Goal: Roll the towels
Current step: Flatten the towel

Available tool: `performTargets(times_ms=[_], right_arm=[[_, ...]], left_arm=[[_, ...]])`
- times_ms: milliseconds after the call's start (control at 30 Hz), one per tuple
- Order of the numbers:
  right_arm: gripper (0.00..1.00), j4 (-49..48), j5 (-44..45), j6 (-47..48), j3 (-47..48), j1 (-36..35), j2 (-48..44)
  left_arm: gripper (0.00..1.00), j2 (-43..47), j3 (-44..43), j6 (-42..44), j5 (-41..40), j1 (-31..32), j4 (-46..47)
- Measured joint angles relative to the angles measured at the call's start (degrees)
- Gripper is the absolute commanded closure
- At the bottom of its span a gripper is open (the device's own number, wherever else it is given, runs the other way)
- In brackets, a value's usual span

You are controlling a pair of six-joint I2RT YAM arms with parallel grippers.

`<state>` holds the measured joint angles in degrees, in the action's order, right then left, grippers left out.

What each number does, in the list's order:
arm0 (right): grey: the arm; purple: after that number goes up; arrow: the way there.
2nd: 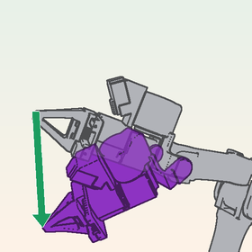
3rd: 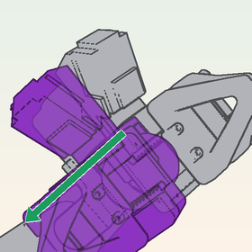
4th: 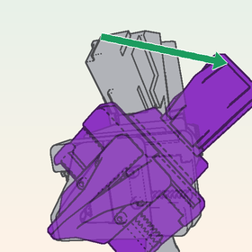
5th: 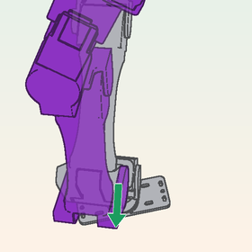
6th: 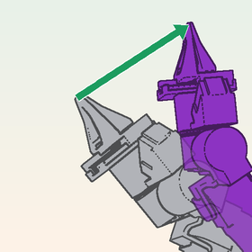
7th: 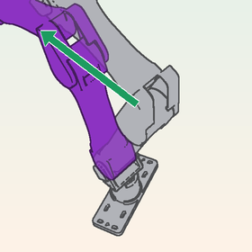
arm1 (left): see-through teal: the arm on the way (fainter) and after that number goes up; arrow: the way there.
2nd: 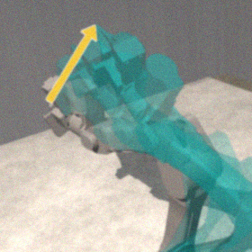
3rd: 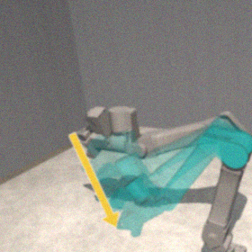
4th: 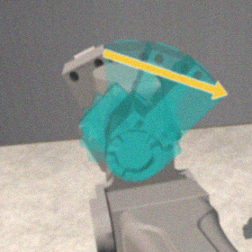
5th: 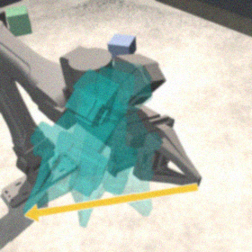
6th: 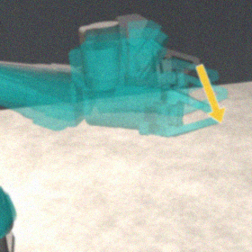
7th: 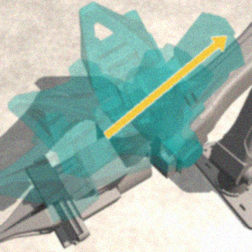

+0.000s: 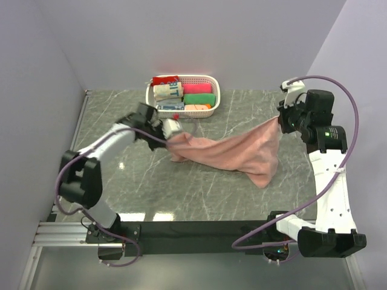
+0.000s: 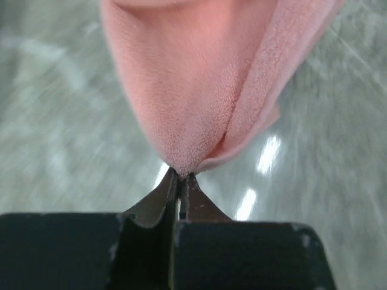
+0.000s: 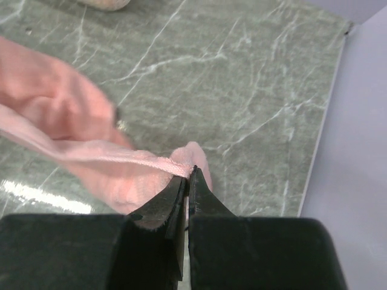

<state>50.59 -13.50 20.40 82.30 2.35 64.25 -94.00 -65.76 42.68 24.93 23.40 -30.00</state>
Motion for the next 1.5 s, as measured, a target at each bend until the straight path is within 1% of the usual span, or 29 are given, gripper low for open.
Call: performTargets(times_ms=[133, 233, 367, 467, 567, 633, 733, 767, 833, 867, 900, 933, 967, 1000, 1033, 1067, 1133, 1233, 1300, 1333, 1400, 1433, 1500], right_arm=[[1.0, -1.7, 0.5, 0.0, 0.3, 0.4, -0.6], [1.0, -1.6, 0.3, 0.4, 0.3, 0.5, -2.2], [1.0, -0.9, 1.0, 2.1, 0.3, 0.5, -5.4], [1.0, -0.9, 1.6, 3.1, -0.2, 0.5, -6.6], [1.0, -1.2, 1.3, 3.1, -2.0, 0.5, -5.5], [1.0, -1.3, 0.9, 2.6, -2.9, 0.4, -3.2], [1.0, -2.2, 0.5, 1.1, -2.9, 0.0, 2.6], [1.0, -2.8, 0.5, 0.5, -3.0, -0.1, 5.2], [1.0, -3.8, 0.6, -0.4, -3.3, -0.2, 8.8], [1.0, -4.1, 0.8, -0.9, -3.3, -0.2, 10.4], [1.0, -4.4, 1.0, -1.4, -3.3, -0.2, 11.4], [1.0, -4.8, 1.5, -1.7, -3.3, -0.2, 12.1], [1.0, -5.0, 1.9, -2.0, -3.3, -0.2, 12.3], [1.0, -5.2, 2.4, -2.4, -3.3, -0.2, 12.6], [1.0, -5.5, 2.9, -2.7, -3.3, -0.2, 12.7], [1.0, -5.9, 3.3, -3.1, -3.3, -0.2, 12.9], [1.0, -6.5, 4.0, -3.9, -3.3, -0.2, 13.4], [1.0, -7.3, 4.5, -5.4, -3.4, -0.2, 14.7], [1.0, -7.8, 4.6, -6.3, -4.1, -0.2, 15.4], [1.0, -7.8, 4.7, -6.8, -4.4, -0.2, 15.9], [1.0, -7.9, 4.7, -7.6, -4.9, -0.2, 16.8], [1.0, -7.9, 4.7, -7.9, -5.0, -0.2, 17.3], [1.0, -7.9, 4.8, -8.7, -5.0, -0.2, 18.4]], left_arm=[[1.0, 7.1, -10.9, 4.1, 2.5, -6.4, -16.7], [1.0, 15.0, -15.5, 7.9, 4.5, -7.0, -27.8], [1.0, 25.0, -16.9, 12.2, 7.2, -6.4, -38.5], [1.0, 26.9, -16.8, 13.9, 8.3, -6.4, -42.3], [0.99, 22.3, -15.7, 13.6, 8.5, -6.4, -41.7], [0.98, 15.6, -15.4, 12.3, 8.4, -6.4, -38.9], [0.96, 2.4, -15.5, 8.8, 8.0, -7.1, -31.0], [0.91, -0.7, -15.5, 7.7, 7.8, -7.5, -28.8], [0.84, -6.9, -16.0, 4.7, 6.6, -8.9, -24.2], [0.78, -8.5, -16.5, 3.5, 6.1, -9.6, -22.8], [0.65, -10.1, -17.3, 1.9, 5.1, -10.4, -21.2], [0.6, -10.8, -18.4, 0.6, 4.0, -11.1, -20.0], [0.51, -10.9, -19.3, -0.7, 3.1, -11.6, -19.0], [0.27, -10.6, -20.1, -1.9, 2.3, -12.1, -18.3], [0.25, -9.5, -20.3, -2.8, 1.6, -12.5, -17.1], [0.16, -8.3, -20.1, -4.0, 0.9, -12.7, -16.8], [0.16, -3.4, -16.8, -6.9, -0.2, -12.6, -14.4], [0.31, 6.5, -9.4, -12.9, -1.7, -11.1, -13.3], [0.29, 12.4, -5.0, -17.0, -2.7, -8.3, -12.5], [0.25, 15.5, -2.4, -19.2, -3.7, -5.9, -11.1], [0.25, 20.5, 3.2, -23.8, -6.5, 1.0, -8.3], [0.26, 22.2, 5.5, -25.6, -8.4, 4.6, -7.2], [0.34, 23.5, 8.6, -27.9, -10.0, 10.6, -6.2]])
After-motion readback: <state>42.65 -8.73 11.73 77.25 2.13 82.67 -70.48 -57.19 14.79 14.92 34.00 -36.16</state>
